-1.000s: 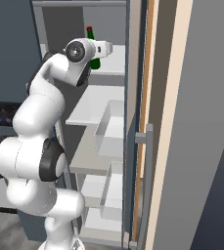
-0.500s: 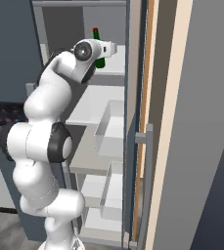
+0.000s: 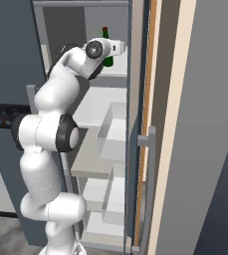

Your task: Place the beers on the top shelf of the fridge to keep them out of children's reach, and place the avocado on lower shelves for easy access.

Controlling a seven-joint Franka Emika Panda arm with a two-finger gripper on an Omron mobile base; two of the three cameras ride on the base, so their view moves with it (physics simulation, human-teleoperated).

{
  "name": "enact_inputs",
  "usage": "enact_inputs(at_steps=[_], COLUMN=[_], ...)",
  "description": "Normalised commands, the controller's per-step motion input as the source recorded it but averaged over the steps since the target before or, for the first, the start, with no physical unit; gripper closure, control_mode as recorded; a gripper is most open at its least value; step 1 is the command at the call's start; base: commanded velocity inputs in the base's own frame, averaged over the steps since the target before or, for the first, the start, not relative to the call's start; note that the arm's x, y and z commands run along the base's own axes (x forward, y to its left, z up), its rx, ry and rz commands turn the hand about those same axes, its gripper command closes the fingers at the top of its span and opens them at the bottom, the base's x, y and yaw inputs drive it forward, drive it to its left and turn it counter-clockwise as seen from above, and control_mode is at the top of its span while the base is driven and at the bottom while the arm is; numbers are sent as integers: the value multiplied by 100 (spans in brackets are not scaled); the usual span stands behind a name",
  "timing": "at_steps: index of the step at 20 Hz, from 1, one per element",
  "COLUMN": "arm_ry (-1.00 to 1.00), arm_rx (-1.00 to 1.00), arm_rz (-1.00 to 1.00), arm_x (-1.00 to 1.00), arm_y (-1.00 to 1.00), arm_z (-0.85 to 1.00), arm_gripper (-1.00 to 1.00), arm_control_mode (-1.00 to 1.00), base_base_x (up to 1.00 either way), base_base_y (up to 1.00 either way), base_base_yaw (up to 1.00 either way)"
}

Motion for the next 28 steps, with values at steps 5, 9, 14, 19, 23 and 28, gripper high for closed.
enact_inputs(at_steps=[5, 9, 14, 19, 23, 28], arm_ry=[1, 0, 0, 0, 0, 0], arm_rx=[0, 0, 0, 0, 0, -2], arm_rz=[0, 0, 0, 0, 0, 0], arm_x=[44, 41, 38, 20, 0, -3], arm_y=[-32, -24, -24, -1, 0, 0], arm_z=[-3, -8, -12, -13, -1, 0], arm_gripper=[100, 100, 100, -100, -100, -100], arm_control_mode=[-100, -100, -100, -100, -100, -100], base_base_x=[0, 0, 0, 0, 0, 0], base_base_y=[0, 0, 0, 0, 0, 0], base_base_yaw=[0, 0, 0, 0, 0, 0])
